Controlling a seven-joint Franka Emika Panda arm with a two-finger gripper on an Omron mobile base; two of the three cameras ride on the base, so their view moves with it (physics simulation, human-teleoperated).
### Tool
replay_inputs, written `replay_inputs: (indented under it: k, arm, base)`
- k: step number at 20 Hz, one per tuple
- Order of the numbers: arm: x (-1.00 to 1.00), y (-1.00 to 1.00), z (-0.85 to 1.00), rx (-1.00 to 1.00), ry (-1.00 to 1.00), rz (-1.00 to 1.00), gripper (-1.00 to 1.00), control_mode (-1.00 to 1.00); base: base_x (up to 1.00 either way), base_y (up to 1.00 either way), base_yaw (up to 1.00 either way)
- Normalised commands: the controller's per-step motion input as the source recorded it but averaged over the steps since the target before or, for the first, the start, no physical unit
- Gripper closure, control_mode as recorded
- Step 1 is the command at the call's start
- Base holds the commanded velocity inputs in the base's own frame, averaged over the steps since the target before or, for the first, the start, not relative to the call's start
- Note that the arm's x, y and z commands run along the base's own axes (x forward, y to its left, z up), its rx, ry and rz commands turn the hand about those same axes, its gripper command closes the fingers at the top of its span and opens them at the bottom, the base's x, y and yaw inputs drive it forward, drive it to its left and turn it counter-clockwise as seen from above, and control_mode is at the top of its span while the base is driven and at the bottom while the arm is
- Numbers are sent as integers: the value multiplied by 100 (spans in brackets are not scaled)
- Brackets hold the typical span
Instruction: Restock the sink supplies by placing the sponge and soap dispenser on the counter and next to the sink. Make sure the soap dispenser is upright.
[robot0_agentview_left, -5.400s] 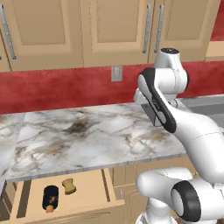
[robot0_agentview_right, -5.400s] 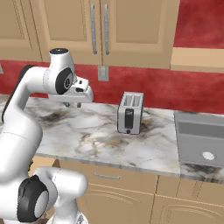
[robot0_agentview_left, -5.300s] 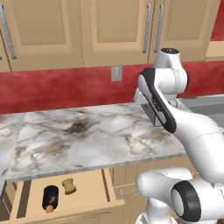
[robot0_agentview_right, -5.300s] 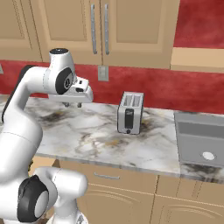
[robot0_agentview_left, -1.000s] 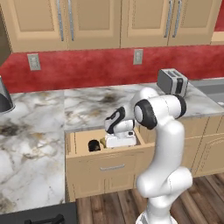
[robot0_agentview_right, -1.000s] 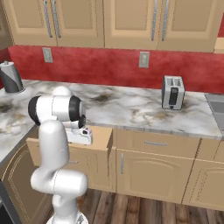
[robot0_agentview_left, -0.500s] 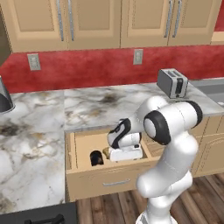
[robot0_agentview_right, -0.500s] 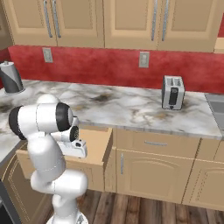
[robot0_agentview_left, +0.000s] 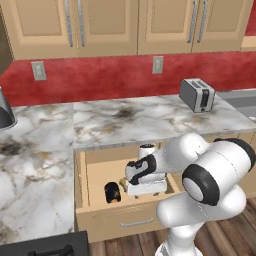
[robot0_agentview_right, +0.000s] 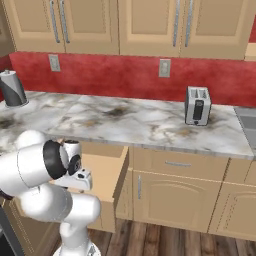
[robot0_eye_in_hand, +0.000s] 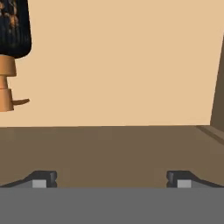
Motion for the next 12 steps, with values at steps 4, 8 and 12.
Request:
replay_inputs:
  k: [4, 8, 12]
  arm:
    - [37, 64, 0, 0, -8, -2, -100, -100]
    - [39, 47, 0, 0, -1, -2, -100, -100]
    - [38, 4, 0, 0, 0, -5, -100, -100]
  base:
    - [0, 0, 0]
    - [0, 0, 0]
    - [0, 0, 0]
